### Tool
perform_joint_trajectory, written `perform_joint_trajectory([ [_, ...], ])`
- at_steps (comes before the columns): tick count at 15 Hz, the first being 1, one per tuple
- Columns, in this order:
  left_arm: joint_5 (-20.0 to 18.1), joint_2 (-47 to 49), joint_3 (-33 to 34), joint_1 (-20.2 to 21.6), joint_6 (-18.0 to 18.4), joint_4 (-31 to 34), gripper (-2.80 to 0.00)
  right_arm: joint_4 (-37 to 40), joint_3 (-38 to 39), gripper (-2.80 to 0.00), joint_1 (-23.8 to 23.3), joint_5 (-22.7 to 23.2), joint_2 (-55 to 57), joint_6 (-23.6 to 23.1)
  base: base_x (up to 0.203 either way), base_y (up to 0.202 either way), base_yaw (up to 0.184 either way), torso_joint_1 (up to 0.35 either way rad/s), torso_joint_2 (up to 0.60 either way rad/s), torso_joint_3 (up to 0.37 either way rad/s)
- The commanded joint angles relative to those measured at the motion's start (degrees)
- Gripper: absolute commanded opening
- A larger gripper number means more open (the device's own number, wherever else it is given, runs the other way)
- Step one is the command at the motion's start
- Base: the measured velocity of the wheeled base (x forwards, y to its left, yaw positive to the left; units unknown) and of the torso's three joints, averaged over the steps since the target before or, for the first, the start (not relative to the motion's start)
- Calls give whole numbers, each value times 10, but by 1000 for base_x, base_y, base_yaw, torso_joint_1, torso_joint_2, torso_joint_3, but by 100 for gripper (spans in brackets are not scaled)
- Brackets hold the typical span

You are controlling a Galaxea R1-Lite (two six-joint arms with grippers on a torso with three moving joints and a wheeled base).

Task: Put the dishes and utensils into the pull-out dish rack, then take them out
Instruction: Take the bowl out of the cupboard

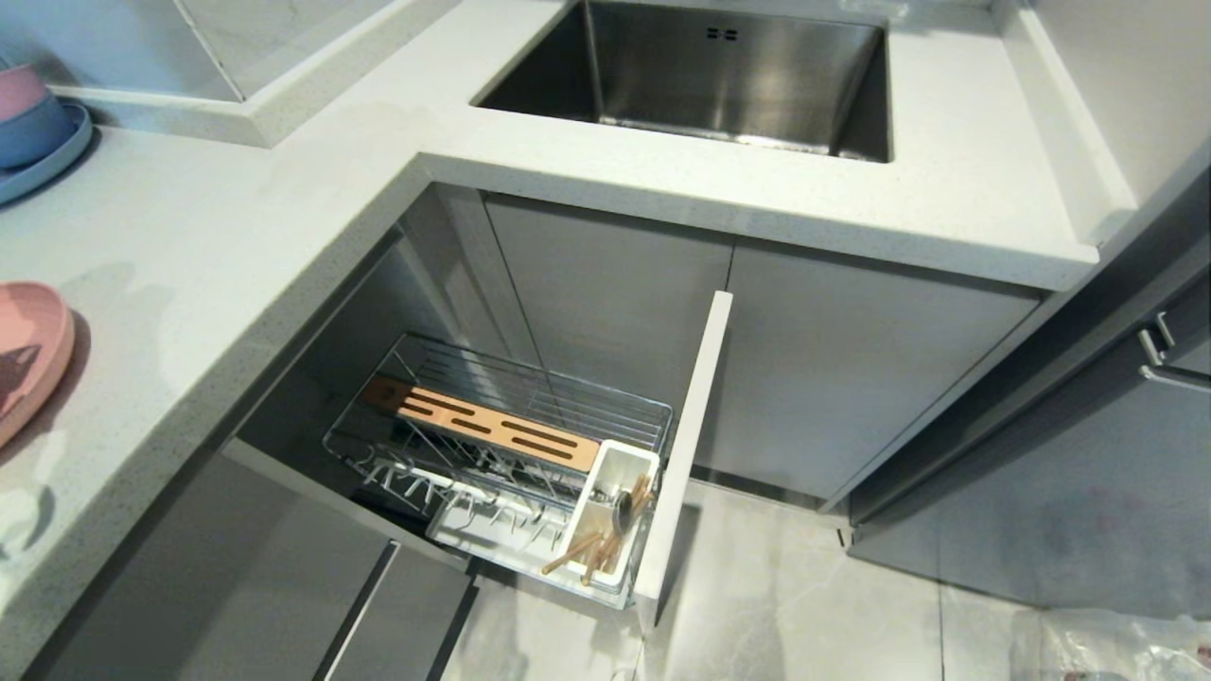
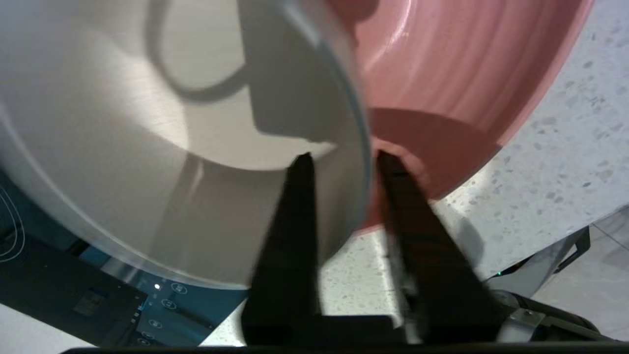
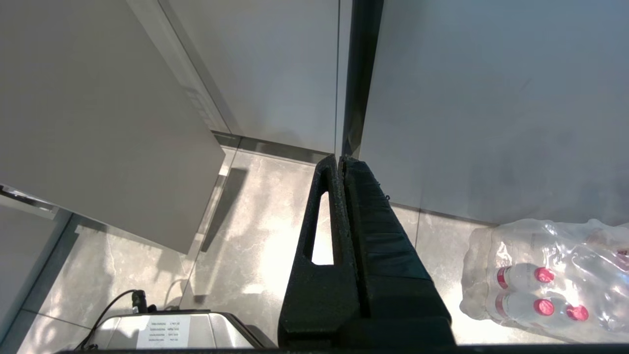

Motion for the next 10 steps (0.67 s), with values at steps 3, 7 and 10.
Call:
perform_joint_trajectory([
  [3,-1,-1,0,0,0,-2,0,0,1,-280,0,0,0,0,0,0,0,0,0,0],
  [7,1,-30,0,2,-7,-34,0,0,1,-280,0,0,0,0,0,0,0,0,0,0],
  [10,-7,-87,4,2,-44,-84,0,0,1,-280,0,0,0,0,0,0,0,0,0,0],
])
